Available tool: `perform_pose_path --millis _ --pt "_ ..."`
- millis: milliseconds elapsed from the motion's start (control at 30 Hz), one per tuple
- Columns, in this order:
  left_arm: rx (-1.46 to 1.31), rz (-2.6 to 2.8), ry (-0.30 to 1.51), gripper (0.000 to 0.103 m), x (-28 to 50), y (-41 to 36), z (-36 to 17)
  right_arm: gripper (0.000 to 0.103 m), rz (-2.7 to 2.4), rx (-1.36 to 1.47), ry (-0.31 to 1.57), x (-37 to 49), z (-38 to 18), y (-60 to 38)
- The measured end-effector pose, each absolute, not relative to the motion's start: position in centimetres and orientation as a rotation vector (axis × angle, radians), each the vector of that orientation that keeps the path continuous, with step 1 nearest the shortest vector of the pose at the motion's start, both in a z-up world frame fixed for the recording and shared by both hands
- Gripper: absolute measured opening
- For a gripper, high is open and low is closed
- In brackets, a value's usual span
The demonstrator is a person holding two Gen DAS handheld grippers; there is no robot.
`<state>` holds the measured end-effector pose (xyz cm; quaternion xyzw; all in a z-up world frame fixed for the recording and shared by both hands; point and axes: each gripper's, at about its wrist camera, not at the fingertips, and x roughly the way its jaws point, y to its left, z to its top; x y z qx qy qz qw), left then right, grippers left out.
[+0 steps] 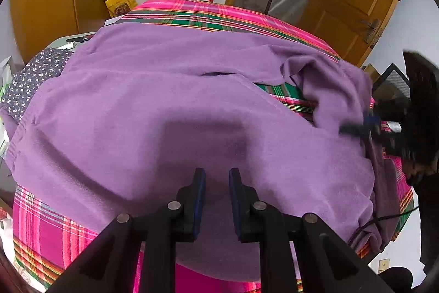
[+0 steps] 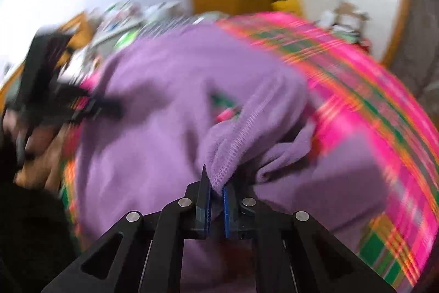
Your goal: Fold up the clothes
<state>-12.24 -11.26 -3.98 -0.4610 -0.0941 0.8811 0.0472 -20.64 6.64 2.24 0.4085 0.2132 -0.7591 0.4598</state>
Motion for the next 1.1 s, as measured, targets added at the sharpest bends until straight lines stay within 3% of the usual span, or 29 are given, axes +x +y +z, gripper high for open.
perform_pose_path --millis 33,100,233,367,533,667,733,767,800,1100 --pt "-1.407 2.686 -0.287 0.018 -12.2 -11.3 -4.0 0.016 -1.84 1.014 0.528 -20.0 2.1 7.0" --pt "-1.407 2.684 -0.288 0.018 -12.2 -11.4 -4.1 0.034 -1.823 1.01 0.503 -19.3 2.3 8.0" --pt "-1.405 2.684 -0.288 0.018 -12.4 -11.4 -4.0 0.04 -1.972 0.956 0.349 -20.1 4.7 12.4" --pt "-1.406 2.681 -0.286 0.018 -12.4 -11.2 -4.1 0.056 -2.242 1.016 0.092 -23.8 5.6 17.6" --pt "-1.409 2.675 -0.283 0.018 -12.5 -10.9 -4.1 0.058 -2.237 1.188 -0.143 -28.0 3.4 18.9" --pt "-1.408 2.678 -0.279 0.018 -12.6 -10.8 -3.9 0.058 -2.085 1.274 -0.229 -30.2 1.5 17.0" --pt "-1.407 2.683 -0.278 0.018 -12.6 -10.9 -3.8 0.049 -2.027 1.303 -0.236 -31.1 0.8 15.8" --pt "-1.409 2.686 -0.278 0.018 -12.6 -10.9 -3.8 0.023 -2.024 1.296 -0.21 -31.3 0.8 15.2" --pt "-1.412 2.688 -0.279 0.018 -12.6 -11.0 -3.8 0.012 -2.039 1.283 -0.193 -31.5 1.1 15.0" --pt "-1.413 2.684 -0.271 0.018 -12.9 -11.0 -3.8 0.009 -2.601 0.953 -0.272 -35.3 8.4 23.1"
